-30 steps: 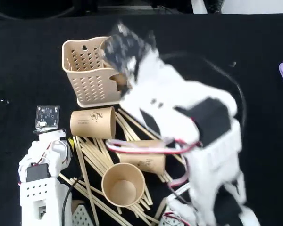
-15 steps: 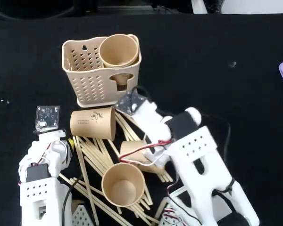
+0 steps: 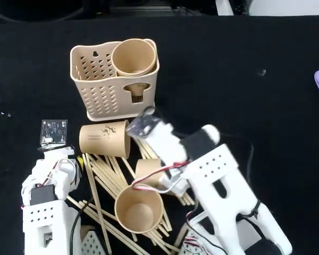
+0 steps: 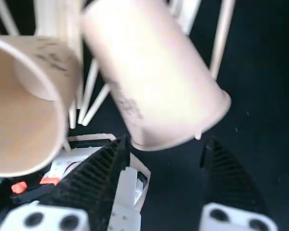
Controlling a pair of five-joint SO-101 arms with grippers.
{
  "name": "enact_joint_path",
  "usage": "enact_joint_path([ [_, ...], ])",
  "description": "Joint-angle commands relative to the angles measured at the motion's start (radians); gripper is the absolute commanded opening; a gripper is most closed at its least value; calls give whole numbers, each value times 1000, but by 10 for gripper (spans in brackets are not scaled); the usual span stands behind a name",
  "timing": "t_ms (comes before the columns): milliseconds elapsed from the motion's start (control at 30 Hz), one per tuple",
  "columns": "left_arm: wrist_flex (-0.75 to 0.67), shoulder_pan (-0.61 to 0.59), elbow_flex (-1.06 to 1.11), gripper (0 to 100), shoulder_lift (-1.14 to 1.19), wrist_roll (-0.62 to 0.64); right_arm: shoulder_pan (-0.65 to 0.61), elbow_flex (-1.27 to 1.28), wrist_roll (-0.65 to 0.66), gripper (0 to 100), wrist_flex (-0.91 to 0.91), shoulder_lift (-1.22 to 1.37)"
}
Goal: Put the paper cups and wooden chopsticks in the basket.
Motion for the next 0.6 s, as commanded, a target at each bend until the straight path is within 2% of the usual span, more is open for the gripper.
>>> enact_joint_path([
  [0,-18,-2,-5,202,-9,12,-75,-2,-11,250,6,-31],
  [133,-18,-2,-5,202,-9,12,-63,1,-11,250,5,-31],
  [400,-18,-2,-5,202,-9,12,97,5,-12,250,0,-31],
  [567,-18,-2,-7,202,-9,12,106,5,-103,250,-14,8],
])
